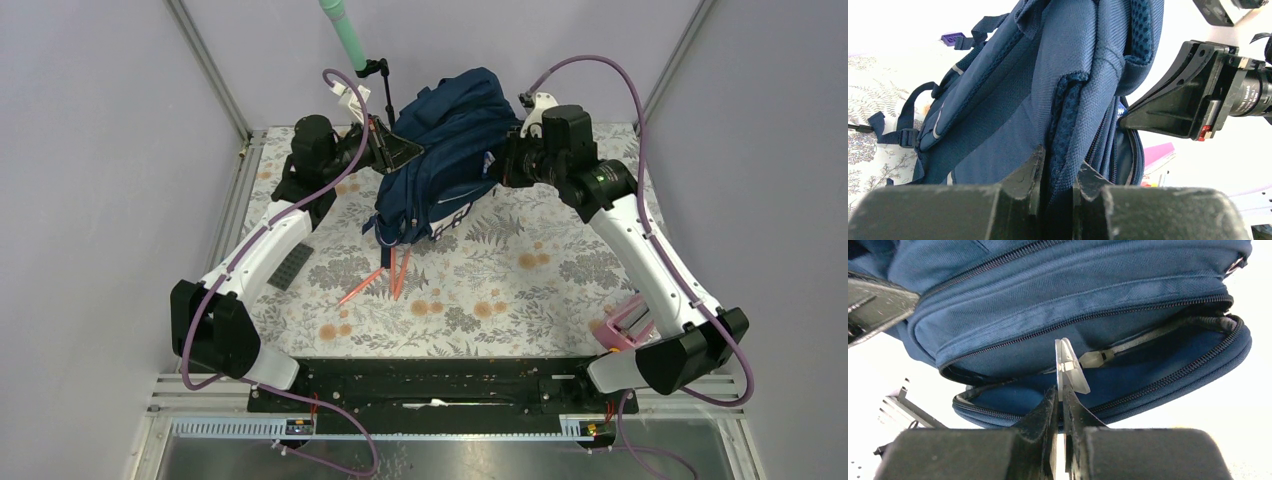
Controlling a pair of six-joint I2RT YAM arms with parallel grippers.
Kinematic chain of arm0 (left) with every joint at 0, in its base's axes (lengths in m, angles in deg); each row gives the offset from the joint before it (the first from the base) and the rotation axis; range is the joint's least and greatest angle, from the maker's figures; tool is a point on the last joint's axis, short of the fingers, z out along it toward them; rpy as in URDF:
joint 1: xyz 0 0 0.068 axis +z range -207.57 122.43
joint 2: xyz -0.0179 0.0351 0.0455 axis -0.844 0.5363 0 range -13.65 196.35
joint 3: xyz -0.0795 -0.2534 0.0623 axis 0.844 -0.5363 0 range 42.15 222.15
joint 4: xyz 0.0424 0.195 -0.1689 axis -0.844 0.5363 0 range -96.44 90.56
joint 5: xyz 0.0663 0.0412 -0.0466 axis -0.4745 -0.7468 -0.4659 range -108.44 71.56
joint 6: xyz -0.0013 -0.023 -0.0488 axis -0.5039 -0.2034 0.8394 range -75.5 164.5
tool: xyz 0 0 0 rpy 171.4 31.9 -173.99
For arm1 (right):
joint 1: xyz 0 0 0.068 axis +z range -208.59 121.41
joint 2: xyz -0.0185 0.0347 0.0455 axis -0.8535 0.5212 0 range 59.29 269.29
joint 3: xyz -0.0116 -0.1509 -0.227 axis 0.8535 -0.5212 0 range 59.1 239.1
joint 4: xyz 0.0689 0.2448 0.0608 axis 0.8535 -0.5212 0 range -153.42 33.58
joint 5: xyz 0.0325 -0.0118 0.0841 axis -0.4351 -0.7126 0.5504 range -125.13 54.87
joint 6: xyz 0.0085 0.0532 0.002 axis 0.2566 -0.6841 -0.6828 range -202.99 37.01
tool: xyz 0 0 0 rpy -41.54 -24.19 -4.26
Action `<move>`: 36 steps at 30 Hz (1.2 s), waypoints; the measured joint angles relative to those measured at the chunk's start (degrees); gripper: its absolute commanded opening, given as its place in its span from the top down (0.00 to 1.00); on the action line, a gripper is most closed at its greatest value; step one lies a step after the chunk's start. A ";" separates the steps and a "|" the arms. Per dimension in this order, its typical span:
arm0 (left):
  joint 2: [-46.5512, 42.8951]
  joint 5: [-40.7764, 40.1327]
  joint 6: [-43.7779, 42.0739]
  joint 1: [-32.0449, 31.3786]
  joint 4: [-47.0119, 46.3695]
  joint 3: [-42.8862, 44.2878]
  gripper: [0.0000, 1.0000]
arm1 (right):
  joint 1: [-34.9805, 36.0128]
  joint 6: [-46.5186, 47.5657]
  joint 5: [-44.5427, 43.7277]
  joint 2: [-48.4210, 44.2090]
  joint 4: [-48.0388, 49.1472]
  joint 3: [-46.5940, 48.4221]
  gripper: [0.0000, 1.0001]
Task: Pack the student bag
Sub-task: Place the personal item in the student bag.
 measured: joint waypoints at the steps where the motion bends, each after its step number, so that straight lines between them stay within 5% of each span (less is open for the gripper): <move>1: 0.00 0.09 0.00 0.00 0.00 0.00 1.00 | 0.00 0.15 0.00 0.00 -0.57 0.00 0.98; 7: 0.00 0.39 0.00 0.00 0.07 0.00 1.00 | 0.04 0.74 0.39 0.66 -4.17 2.67 0.46; 12: 0.00 0.37 0.02 0.00 0.07 0.00 1.00 | 0.09 1.16 0.44 0.85 -4.90 5.29 0.24; 24: 0.00 0.33 0.15 0.11 0.15 0.09 1.00 | 0.15 -6.54 -11.91 -6.05 -0.85 -3.78 0.12; 36: 0.02 0.24 -0.52 0.24 0.72 0.52 1.00 | 0.15 -13.25 -10.40 -0.72 9.44 -4.57 0.15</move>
